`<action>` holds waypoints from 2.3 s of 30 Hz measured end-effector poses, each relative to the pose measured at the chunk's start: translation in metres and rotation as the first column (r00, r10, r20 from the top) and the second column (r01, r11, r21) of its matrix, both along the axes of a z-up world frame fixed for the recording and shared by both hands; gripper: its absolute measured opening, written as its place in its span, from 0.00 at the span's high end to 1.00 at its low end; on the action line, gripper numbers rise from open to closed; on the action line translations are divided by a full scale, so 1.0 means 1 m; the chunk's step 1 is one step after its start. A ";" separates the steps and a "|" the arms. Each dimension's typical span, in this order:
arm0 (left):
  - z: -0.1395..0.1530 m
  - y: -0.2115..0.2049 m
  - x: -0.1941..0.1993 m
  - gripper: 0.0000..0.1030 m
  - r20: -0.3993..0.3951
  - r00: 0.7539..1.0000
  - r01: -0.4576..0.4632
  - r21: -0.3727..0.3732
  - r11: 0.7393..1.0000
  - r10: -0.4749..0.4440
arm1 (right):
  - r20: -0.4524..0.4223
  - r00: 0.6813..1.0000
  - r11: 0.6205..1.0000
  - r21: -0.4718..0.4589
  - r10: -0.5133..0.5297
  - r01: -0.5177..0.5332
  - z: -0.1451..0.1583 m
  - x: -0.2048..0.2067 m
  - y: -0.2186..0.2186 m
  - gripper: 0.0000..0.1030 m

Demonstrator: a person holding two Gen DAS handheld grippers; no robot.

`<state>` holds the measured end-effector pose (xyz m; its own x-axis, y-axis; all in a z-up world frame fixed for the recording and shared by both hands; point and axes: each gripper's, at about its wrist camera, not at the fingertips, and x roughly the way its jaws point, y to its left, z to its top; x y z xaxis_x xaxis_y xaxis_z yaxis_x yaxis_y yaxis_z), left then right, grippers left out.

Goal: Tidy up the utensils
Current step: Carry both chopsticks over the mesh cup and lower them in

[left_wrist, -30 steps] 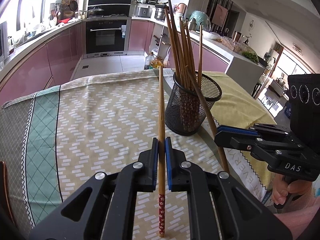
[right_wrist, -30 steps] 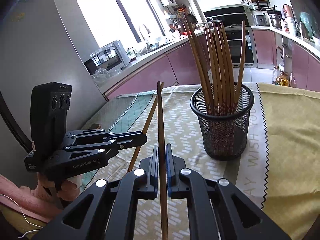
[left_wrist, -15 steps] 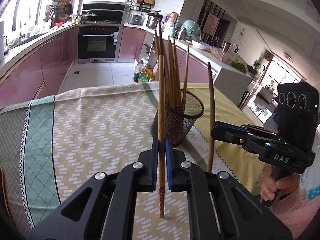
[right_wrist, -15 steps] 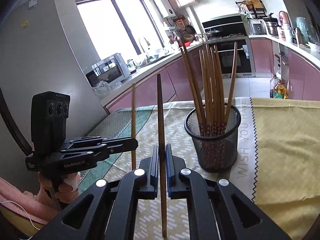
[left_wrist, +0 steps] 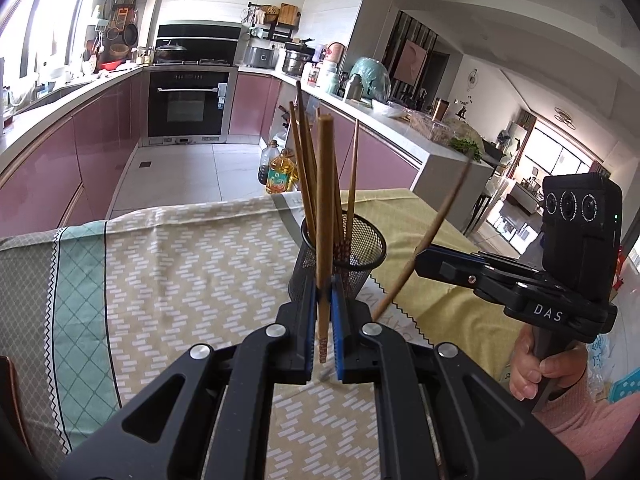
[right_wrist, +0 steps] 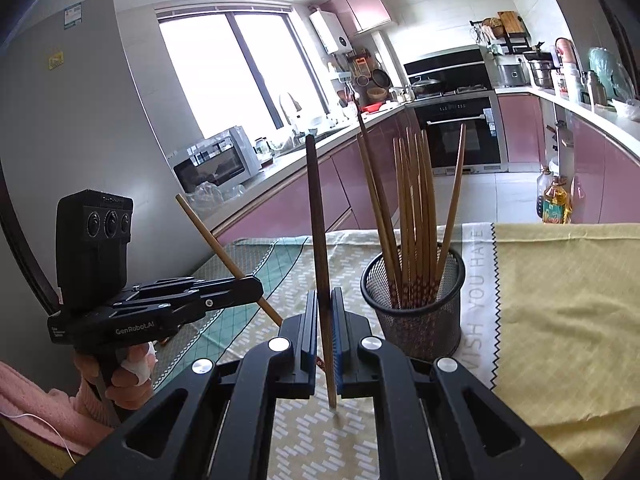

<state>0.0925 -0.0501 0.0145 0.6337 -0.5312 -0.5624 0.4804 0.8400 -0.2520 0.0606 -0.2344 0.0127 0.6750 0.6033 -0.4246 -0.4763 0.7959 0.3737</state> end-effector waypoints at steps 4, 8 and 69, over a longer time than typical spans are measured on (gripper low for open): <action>0.003 0.000 0.002 0.93 0.012 1.000 -0.003 0.000 1.000 0.003 | 0.019 1.000 1.000 0.002 -0.007 0.007 0.006 0.000 -0.004 0.95; 0.006 -0.001 0.002 0.93 0.022 1.000 -0.003 0.001 1.000 0.003 | 0.034 0.999 1.000 0.002 -0.013 0.013 0.010 0.002 -0.007 0.95; 0.066 -0.041 0.022 0.93 0.185 0.982 0.028 -0.012 1.000 -0.025 | 0.178 0.982 0.997 -0.032 -0.067 0.074 0.070 0.031 -0.020 0.95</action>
<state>0.1142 -0.0910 0.0803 0.7113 -0.5565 -0.4294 0.5420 0.8232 -0.1690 0.0917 -0.2549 0.0828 0.7819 0.5369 -0.3168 -0.4742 0.8421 0.2568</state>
